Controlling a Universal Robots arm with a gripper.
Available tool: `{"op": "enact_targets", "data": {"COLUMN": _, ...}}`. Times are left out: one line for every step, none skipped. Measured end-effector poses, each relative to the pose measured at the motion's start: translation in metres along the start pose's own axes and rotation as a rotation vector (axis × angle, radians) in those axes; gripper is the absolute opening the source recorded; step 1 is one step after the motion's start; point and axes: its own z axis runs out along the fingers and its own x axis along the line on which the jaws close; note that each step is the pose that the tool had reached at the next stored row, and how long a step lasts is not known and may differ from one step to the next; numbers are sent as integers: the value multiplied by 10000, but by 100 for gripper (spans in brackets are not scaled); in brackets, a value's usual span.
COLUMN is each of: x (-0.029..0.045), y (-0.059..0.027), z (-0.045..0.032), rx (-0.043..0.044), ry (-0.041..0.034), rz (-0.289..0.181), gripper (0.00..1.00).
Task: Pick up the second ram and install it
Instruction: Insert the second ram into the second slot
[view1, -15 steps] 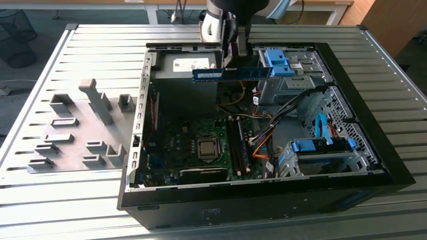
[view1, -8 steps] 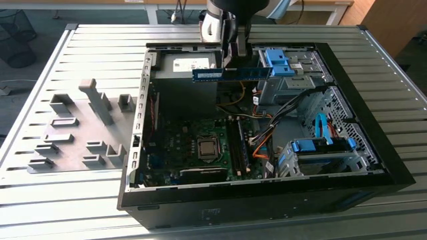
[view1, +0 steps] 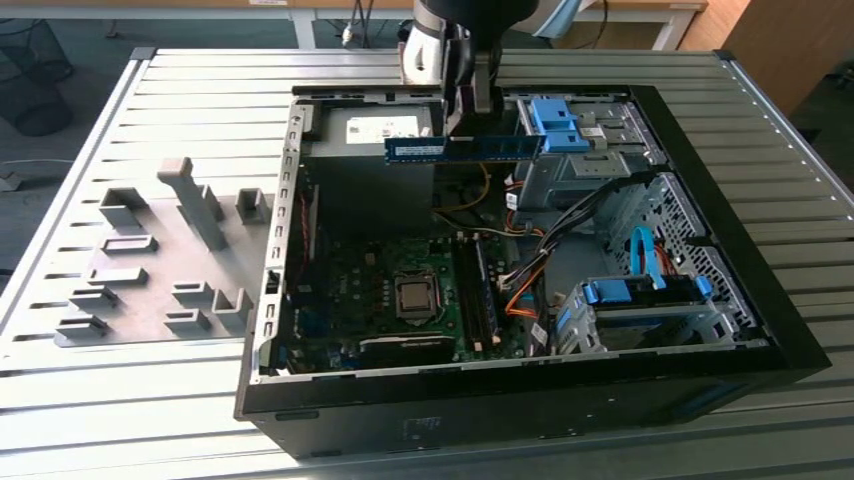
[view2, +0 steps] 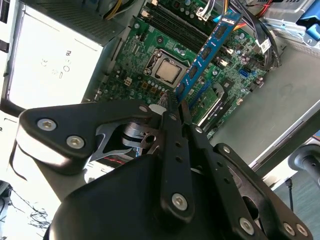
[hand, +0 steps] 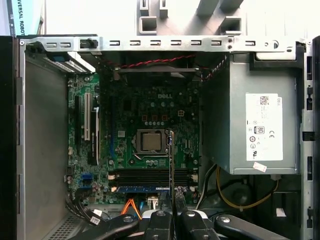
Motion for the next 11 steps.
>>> {"op": "enact_targets", "data": {"x": 0, "y": 0, "z": 0, "rx": 0, "ry": 0, "rz": 16, "gripper": 14}}
{"op": "enact_targets", "data": {"x": 0, "y": 0, "z": 1, "rx": 0, "ry": 0, "rz": 31, "gripper": 14}}
{"op": "enact_targets", "data": {"x": 0, "y": 0, "z": 1, "rx": 0, "ry": -1, "rz": 49, "gripper": 14}}
{"op": "enact_targets", "data": {"x": 0, "y": 0, "z": 1, "rx": 1, "ry": -1, "rz": 68, "gripper": 14}}
{"op": "enact_targets", "data": {"x": 0, "y": 0, "z": 2, "rx": 1, "ry": -1, "rz": 90, "gripper": 14}}
{"op": "enact_targets", "data": {"x": 0, "y": 0, "z": 3, "rx": 1, "ry": -1, "rz": 110, "gripper": 14}}
{"op": "enact_targets", "data": {"x": 0, "y": 1, "z": 3, "rx": 1, "ry": -1, "rz": 129, "gripper": 14}}
{"op": "enact_targets", "data": {"x": 0, "y": 1, "z": 4, "rx": 1, "ry": -2, "rz": 147, "gripper": 14}}
{"op": "enact_targets", "data": {"x": 0, "y": 1, "z": 4, "rx": 1, "ry": -1, "rz": 168, "gripper": 14}}
{"op": "enact_targets", "data": {"x": 0, "y": 1, "z": 4, "rx": 1, "ry": -3, "rz": 192, "gripper": 14}}
{"op": "enact_targets", "data": {"x": 0, "y": 1, "z": 4, "rx": 2, "ry": -2, "rz": 219, "gripper": 14}}
